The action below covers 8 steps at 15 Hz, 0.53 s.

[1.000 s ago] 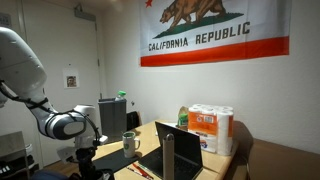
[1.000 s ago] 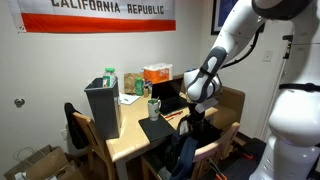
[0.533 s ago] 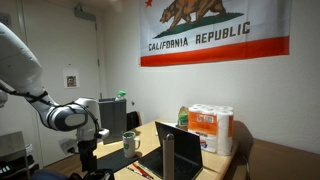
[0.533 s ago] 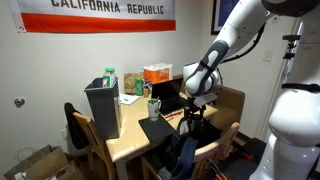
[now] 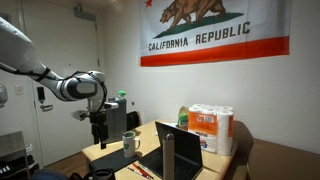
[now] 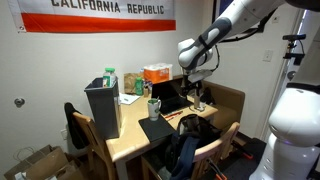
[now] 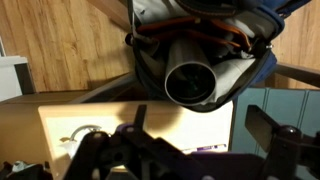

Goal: Put the spoon in the cup, the cup in the bag and close the laptop

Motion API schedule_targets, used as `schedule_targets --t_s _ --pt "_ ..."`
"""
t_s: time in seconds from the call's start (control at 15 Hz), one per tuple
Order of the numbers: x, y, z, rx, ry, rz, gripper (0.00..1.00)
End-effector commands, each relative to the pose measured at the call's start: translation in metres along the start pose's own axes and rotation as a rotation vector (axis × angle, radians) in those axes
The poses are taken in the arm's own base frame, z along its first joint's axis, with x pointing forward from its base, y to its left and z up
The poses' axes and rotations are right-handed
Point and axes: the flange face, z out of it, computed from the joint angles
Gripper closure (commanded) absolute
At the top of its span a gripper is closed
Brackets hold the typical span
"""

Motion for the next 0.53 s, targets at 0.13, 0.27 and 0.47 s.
schedule_targets --t_s 0.13,0.27,0.47 --pt "0.079 0.017 -0.034 -0.017 0.125 0.067 0.00" --pt "0.112 0.019 -0.041 -0.016 0.190 0.080 0.00" --pt "0.163 0.019 -0.047 -0.020 0.277 0.096 0.00"
